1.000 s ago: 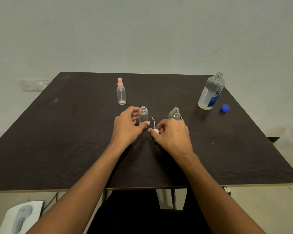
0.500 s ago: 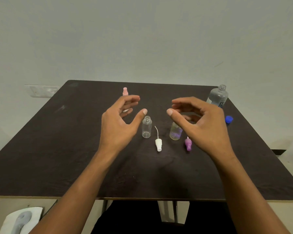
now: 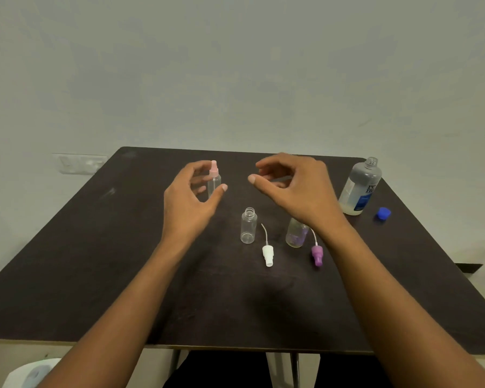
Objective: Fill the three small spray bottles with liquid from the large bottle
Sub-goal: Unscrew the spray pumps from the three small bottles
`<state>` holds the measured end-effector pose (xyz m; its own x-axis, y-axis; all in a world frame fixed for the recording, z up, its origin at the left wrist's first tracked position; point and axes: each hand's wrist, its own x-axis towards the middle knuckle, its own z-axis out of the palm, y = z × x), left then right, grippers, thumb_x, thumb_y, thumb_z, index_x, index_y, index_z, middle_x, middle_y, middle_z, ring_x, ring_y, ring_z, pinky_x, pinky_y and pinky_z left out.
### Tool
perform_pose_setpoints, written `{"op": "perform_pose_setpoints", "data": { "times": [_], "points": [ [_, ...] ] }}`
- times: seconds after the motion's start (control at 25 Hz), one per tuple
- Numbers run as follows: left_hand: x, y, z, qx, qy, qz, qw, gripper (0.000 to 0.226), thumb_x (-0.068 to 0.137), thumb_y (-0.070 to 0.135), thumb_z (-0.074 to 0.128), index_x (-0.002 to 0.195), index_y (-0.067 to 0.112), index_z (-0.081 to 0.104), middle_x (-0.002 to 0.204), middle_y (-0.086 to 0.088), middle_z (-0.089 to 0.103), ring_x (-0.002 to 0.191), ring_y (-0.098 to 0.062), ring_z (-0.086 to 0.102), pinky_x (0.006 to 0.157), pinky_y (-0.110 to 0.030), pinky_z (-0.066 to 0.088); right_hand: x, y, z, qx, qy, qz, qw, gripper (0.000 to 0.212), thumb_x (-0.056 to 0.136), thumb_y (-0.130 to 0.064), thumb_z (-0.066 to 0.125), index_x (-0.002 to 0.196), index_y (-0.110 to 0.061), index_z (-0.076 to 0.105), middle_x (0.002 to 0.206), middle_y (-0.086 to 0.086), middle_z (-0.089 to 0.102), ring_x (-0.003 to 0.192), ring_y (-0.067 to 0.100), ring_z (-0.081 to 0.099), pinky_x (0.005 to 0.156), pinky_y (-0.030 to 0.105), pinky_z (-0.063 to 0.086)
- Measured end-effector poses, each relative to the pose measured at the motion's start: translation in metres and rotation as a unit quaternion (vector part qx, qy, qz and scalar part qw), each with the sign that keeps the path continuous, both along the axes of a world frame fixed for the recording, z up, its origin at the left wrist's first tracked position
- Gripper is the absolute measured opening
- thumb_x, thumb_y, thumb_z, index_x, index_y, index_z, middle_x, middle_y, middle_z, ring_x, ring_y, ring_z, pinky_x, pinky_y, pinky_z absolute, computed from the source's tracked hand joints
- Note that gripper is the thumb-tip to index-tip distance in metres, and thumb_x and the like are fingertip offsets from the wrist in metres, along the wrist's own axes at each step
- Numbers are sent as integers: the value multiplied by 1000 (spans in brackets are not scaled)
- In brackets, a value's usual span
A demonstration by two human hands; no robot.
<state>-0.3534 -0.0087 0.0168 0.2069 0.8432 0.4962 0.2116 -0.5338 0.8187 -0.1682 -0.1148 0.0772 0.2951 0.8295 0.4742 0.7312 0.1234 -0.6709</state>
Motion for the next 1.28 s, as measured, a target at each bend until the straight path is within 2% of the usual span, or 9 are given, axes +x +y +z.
{"op": "perform_pose_setpoints", "data": {
  "times": [0.2, 0.32, 0.44, 0.52, 0.68, 0.88, 0.96, 1.12, 1.28],
  "points": [
    [14, 64, -26, -49, 122, 37, 991, 73, 81, 35, 88, 143, 18, 54, 140, 1, 62, 117, -11, 64, 101, -36, 56, 1, 91, -4, -48, -93, 14, 994, 36, 85, -41, 84, 111, -18, 79, 93, -5, 78, 81, 3, 72, 82, 16, 58],
    [27, 84, -40, -67, 162, 38, 984, 77, 78, 43, 89, 141, 14, 55, 135, -3, 65, 119, -17, 65, 98, -32, 54, -6, 139, -13, -81, -153, 24, 985, 37, 86, -39, 82, 112, -12, 79, 93, 0, 77, 84, 12, 72, 84, 27, 61],
    [34, 91, -47, -77, 153, 34, 985, 66, 78, 44, 89, 130, 15, 61, 125, -2, 70, 113, -17, 67, 91, -27, 52, -13, 173, -20, -123, -187, 27, 974, 35, 84, -34, 80, 110, -11, 78, 97, 3, 77, 89, 17, 71, 86, 34, 61],
    [36, 96, -49, -84, 140, 34, 986, 59, 79, 43, 89, 125, 15, 64, 120, -1, 72, 109, -15, 67, 90, -27, 52, -18, 187, -23, -150, -211, 32, 965, 34, 83, -35, 82, 109, -14, 77, 102, 3, 76, 91, 19, 71, 84, 33, 59],
    [35, 103, -57, -87, 133, 43, 986, 52, 79, 39, 90, 119, 14, 69, 106, 2, 76, 95, -10, 72, 90, -28, 59, -20, 196, -27, -172, -262, 38, 949, 18, 86, -28, 83, 99, -16, 80, 95, 4, 75, 85, 20, 70, 71, 27, 51],
    [30, 103, -61, -74, 128, 48, 988, 46, 78, 41, 90, 113, 15, 74, 96, 7, 75, 85, -4, 72, 89, -31, 62, -19, 192, -21, -181, -265, 42, 946, 9, 84, -17, 83, 92, -16, 81, 93, 5, 77, 83, 20, 69, 69, 26, 49],
    [25, 96, -54, -57, 119, 47, 990, 44, 79, 41, 89, 113, 17, 73, 96, 9, 75, 88, -2, 71, 88, -28, 62, -19, 186, -12, -173, -260, 52, 949, 9, 84, -18, 83, 92, -15, 82, 90, 4, 77, 82, 18, 68, 69, 27, 52],
    [11, 71, -28, -37, 88, 44, 994, 43, 82, 38, 87, 118, 19, 72, 102, 7, 76, 92, -1, 72, 87, -19, 60, -22, 163, 18, -144, -253, 83, 953, 13, 84, -24, 85, 93, -16, 82, 86, 0, 76, 75, 12, 67, 63, 18, 47],
    [-14, 30, -3, -31, 55, 42, 997, 47, 82, 39, 86, 124, 22, 72, 102, 16, 72, 90, 10, 68, 80, -2, 51, -36, 130, 51, -120, -261, 128, 949, 15, 82, -30, 86, 91, -18, 84, 84, -3, 78, 77, 10, 72, 69, 24, 57]
  ]
}}
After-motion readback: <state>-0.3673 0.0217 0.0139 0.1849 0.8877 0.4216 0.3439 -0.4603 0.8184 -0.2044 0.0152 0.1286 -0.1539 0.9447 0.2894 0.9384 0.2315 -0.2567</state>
